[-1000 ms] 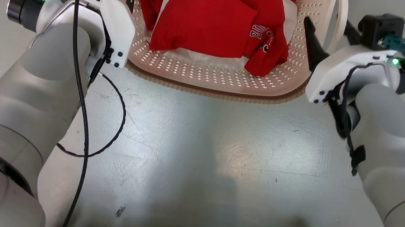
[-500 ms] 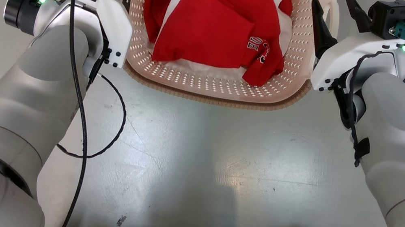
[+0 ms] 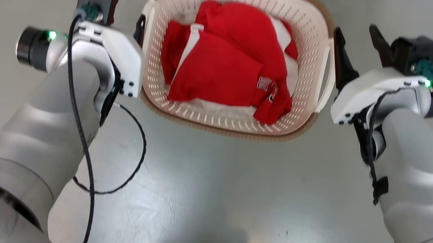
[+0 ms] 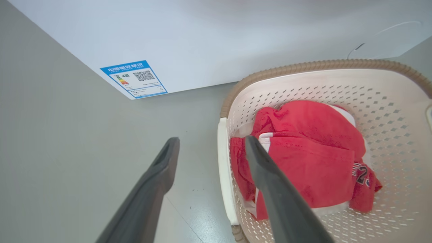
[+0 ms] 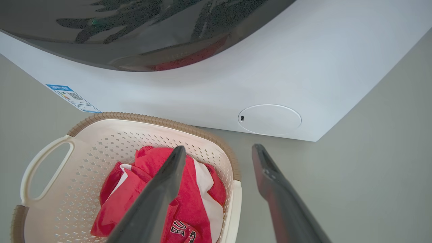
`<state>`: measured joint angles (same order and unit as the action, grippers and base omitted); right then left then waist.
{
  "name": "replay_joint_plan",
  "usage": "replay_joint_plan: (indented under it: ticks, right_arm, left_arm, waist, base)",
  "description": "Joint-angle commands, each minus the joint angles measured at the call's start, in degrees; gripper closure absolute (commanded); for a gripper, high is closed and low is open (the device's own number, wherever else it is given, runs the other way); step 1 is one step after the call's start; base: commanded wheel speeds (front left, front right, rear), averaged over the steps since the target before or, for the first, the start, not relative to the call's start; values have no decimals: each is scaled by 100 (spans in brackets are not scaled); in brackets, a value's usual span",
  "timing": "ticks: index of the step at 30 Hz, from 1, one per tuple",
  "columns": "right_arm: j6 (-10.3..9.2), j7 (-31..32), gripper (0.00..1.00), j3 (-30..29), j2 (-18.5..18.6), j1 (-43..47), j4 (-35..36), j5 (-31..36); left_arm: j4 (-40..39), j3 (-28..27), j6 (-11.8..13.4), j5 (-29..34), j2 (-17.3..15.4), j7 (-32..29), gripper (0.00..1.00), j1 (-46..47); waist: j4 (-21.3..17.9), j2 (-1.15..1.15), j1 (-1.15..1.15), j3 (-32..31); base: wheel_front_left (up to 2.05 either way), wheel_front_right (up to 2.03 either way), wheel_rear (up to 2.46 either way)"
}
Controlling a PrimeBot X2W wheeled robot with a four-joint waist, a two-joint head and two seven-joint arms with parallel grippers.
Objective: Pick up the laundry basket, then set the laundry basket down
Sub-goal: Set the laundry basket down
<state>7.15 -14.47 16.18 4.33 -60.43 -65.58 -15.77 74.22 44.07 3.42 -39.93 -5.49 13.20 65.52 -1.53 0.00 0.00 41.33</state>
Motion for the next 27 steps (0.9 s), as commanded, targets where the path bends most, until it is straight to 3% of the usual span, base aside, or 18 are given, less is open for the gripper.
replay_joint_plan:
  ticks: [1,8,27]
  right_arm:
    - [34,-52,0,-117,-100,348,162,179]
    - [34,-52,0,-499,-115,708,376,596]
    - [34,-52,0,-897,29,2065,1446,994]
  left_arm:
    - [-56,-156,-79,-104,-153,98,0,-194]
    - [-175,-306,-193,-201,-221,172,0,-580]
    - [-2251,-1518,-39,440,-769,179,0,-2538]
  waist:
    - [23,0,0,-415]
    - [18,0,0,-1129]
    - [54,0,0,-3018]
  base:
    - [0,0,0]
    - [0,0,0]
    - [0,0,0]
